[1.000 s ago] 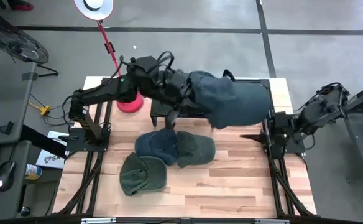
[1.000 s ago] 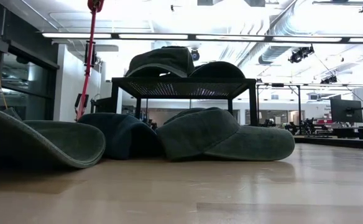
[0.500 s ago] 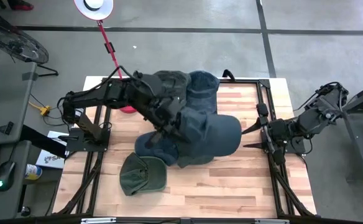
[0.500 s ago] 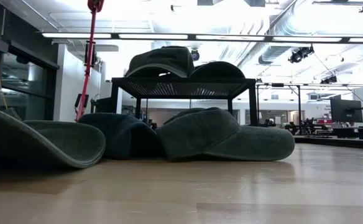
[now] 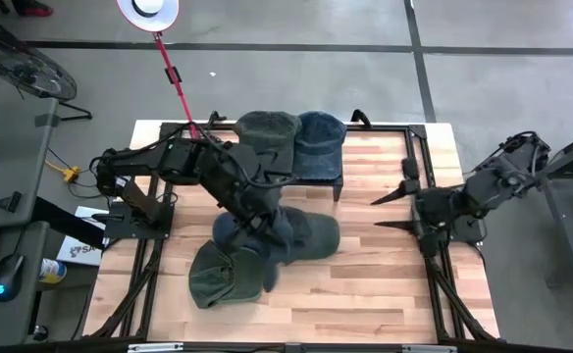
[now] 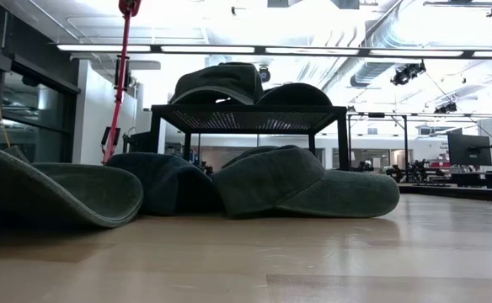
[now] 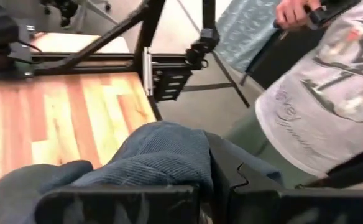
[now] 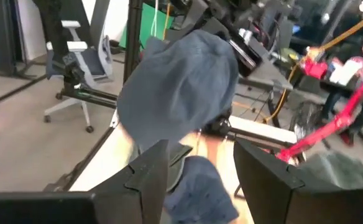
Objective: Pick & Place hat
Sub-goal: Stack the right blue cap on top of the other blue cap on the shelf
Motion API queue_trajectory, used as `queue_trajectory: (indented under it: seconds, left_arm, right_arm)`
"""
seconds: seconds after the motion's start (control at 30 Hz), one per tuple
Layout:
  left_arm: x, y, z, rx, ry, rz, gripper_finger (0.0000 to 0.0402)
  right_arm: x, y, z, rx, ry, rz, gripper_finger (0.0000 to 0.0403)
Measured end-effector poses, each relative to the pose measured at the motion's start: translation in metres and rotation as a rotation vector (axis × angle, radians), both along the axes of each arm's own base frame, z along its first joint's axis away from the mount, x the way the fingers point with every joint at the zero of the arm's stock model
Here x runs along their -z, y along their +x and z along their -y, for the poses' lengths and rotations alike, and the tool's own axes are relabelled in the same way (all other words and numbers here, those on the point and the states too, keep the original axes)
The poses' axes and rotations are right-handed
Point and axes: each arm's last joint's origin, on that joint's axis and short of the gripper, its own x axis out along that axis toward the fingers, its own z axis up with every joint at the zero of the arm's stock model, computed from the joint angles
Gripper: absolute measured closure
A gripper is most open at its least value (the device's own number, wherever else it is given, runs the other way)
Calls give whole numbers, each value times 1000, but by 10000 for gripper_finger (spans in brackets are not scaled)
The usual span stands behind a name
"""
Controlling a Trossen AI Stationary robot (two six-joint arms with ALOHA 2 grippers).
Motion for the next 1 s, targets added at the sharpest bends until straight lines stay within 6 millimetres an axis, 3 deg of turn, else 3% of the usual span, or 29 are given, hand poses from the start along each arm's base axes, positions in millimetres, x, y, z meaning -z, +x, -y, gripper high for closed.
queue_trajectory:
  seconds: [0.23,0.43,0.77,1.0]
  left_arm:
    - [5,3,3,68,-47,-45,402]
    - [11,-3,8,38,-71,-161,401]
    - [28,-18,11,-99,-103,-486,401]
    - [28,-17,22,-25,-85,-448,401]
  right_arm:
    - [10,50,-12,-44,-82,25,233]
    - [25,86,-6,-72,-73,-9,233]
    - [30,119,15,-157,-11,32,234]
    - [45,140,16,-259,10,-5,233]
